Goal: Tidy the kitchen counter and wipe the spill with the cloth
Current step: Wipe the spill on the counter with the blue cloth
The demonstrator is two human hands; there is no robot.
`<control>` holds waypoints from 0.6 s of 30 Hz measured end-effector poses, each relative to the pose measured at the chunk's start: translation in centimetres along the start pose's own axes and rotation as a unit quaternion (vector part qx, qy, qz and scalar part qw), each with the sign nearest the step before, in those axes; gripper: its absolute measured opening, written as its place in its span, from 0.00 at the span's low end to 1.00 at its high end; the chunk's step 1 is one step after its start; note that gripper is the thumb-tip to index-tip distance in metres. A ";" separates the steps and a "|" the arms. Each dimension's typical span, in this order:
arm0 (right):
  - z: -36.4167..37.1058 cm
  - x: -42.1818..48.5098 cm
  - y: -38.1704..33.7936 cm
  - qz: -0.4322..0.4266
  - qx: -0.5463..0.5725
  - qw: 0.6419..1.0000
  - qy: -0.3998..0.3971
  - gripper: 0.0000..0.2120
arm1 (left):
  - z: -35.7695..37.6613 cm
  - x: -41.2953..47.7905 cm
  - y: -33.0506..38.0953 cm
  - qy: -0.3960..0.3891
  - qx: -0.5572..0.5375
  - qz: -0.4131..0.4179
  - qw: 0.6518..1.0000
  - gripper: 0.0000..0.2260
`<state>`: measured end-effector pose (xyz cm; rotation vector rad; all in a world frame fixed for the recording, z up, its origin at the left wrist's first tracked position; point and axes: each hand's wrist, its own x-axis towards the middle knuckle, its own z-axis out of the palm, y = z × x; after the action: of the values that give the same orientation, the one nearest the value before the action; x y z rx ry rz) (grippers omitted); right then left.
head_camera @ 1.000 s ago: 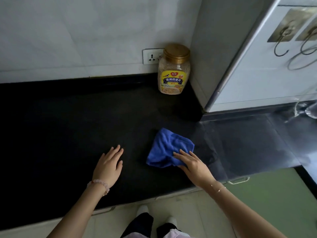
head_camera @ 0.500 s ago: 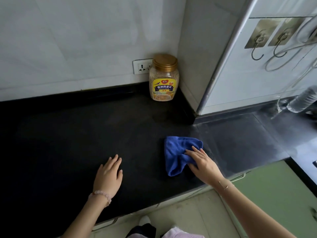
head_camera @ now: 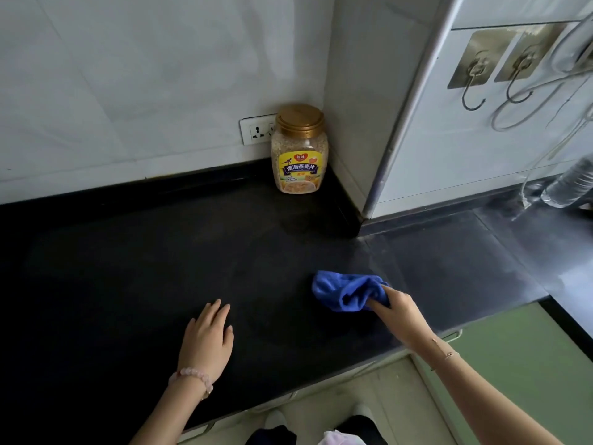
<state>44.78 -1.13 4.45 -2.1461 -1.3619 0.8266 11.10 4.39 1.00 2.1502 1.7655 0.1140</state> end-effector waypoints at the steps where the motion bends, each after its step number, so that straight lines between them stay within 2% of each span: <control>1: -0.7 0.4 0.4 0.004 0.039 0.999 0.016 0.05 | 0.3 -0.1 1.0 0.005 -0.004 0.009 1.000 0.20; 4: -4.1 1.9 1.7 0.038 0.143 0.985 0.084 0.12 | 1.4 -0.2 5.4 0.014 -0.025 0.042 0.999 0.20; 9: -12.5 4.9 6.5 0.095 0.238 0.952 0.169 0.10 | 3.7 -0.2 13.6 0.016 -0.043 0.066 0.997 0.20; 14: -19.6 8.0 9.2 0.076 0.168 0.951 0.249 0.12 | 5.7 0.5 18.4 0.013 -0.032 0.043 0.998 0.21; 16: -20.2 9.0 9.4 0.076 0.111 0.962 0.239 0.14 | 6.3 0.4 19.6 0.006 -0.021 0.029 0.999 0.21; 18: -19.4 9.8 9.5 0.048 0.013 0.981 0.188 0.14 | 7.0 0.2 20.3 0.006 -0.004 0.021 1.000 0.21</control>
<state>67.57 2.74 9.67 -2.2197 -1.0556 0.4371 32.07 -0.19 0.97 2.1869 1.7238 0.1444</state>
